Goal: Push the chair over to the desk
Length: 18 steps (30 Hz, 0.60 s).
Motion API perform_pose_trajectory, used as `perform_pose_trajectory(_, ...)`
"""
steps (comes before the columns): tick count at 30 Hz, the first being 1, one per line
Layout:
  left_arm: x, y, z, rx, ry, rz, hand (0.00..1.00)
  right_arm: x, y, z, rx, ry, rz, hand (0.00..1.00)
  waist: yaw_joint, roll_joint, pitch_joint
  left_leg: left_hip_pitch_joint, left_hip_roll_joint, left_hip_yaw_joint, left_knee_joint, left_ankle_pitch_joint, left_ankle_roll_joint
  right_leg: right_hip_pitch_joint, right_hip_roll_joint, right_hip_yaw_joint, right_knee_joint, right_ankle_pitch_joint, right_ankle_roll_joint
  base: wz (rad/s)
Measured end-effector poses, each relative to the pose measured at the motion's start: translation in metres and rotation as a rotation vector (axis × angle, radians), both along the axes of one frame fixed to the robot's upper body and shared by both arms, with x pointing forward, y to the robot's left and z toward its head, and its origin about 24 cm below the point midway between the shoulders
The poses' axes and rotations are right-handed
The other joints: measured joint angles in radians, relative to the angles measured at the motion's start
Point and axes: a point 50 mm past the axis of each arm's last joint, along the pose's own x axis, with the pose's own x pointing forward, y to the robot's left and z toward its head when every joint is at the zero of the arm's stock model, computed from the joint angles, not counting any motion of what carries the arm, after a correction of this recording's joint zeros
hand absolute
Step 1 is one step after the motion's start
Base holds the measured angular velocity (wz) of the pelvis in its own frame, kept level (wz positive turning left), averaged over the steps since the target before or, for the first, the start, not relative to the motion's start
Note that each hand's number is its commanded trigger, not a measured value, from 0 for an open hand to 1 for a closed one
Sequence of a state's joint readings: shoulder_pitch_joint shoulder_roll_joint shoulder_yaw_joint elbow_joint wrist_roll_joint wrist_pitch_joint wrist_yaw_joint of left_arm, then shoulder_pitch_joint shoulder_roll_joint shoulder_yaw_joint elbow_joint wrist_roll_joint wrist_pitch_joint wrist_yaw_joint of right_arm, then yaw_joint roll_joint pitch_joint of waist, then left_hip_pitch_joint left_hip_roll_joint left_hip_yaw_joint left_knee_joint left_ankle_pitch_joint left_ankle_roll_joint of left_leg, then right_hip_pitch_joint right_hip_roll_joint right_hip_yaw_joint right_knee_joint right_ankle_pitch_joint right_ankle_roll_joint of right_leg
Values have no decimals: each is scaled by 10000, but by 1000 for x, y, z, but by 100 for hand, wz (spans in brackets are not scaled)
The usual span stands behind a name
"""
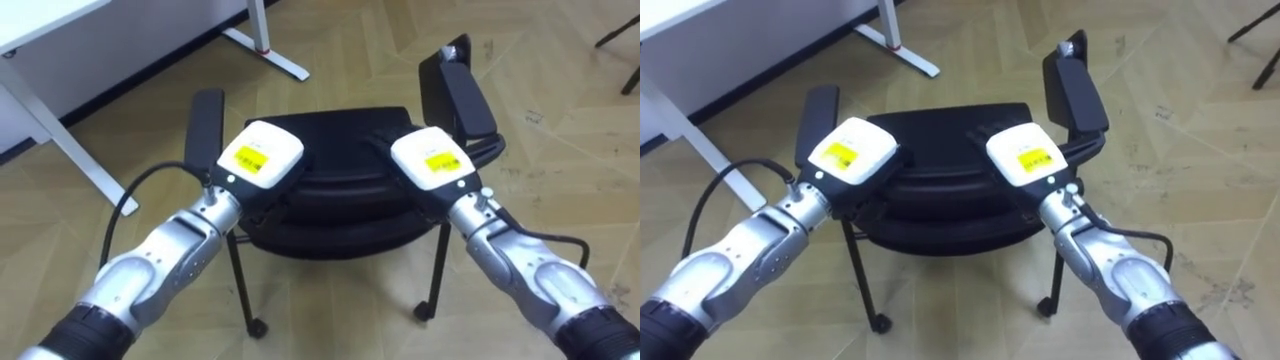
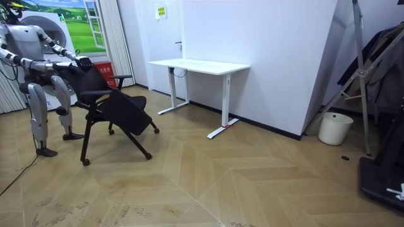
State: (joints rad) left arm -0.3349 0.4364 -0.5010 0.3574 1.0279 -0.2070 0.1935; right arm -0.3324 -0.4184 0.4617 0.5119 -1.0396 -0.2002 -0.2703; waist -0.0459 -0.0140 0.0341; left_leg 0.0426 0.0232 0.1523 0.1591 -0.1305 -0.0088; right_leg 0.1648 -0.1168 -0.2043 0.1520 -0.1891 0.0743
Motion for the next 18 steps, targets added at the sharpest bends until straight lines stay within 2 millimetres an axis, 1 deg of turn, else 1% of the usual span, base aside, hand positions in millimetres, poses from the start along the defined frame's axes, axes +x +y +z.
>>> perform_pose_trajectory(6,-1,-1,-1,1,27,-78,100,0,-1,-2,89,-49,-115,100,102,11,-17,45,1,-29,1,0,0,4,-2,-46,22,0,0,-1)
perform_pose_trajectory(9,-1,-2,-1,-8,39,-104,100,0,-2,-3,187,-120,-212,100,171,24,-27,58,1,-218,1,0,0,-6,8,-33,70,0,0,-1)
perform_pose_trajectory(12,-1,-2,-1,12,52,-111,100,-1,-2,-4,184,-135,-200,100,195,29,-30,93,18,-314,1,1,2,-66,18,-20,257,-1,0,0)
perform_pose_trajectory(14,-2,-3,-4,43,151,-136,100,-3,-3,-7,196,-31,-243,100,202,31,-29,223,37,-715,1,2,2,-161,32,-17,569,-7,-9,-2)
perform_pose_trajectory(15,-3,-3,-6,17,250,-111,100,-4,-3,-10,212,84,-292,100,239,70,-50,309,94,-1033,10,2,2,-304,73,74,969,-50,-92,-13)
perform_pose_trajectory(16,-3,-2,-7,49,292,-103,100,-5,-1,-13,309,171,-328,100,234,58,-84,323,235,-1455,32,-5,-10,-370,219,350,779,-202,-522,-20)
perform_pose_trajectory(17,-3,0,-6,102,243,-116,100,-5,1,-13,362,160,-316,100,259,-44,-146,220,227,-1570,89,-19,-32,-344,377,724,151,-66,-657,-20)
perform_pose_trajectory(18,-3,3,-4,94,51,-72,100,-3,3,-9,383,22,-218,100,400,-38,-185,6,191,-1560,266,-222,-313,-225,488,548,-227,124,-566,4)
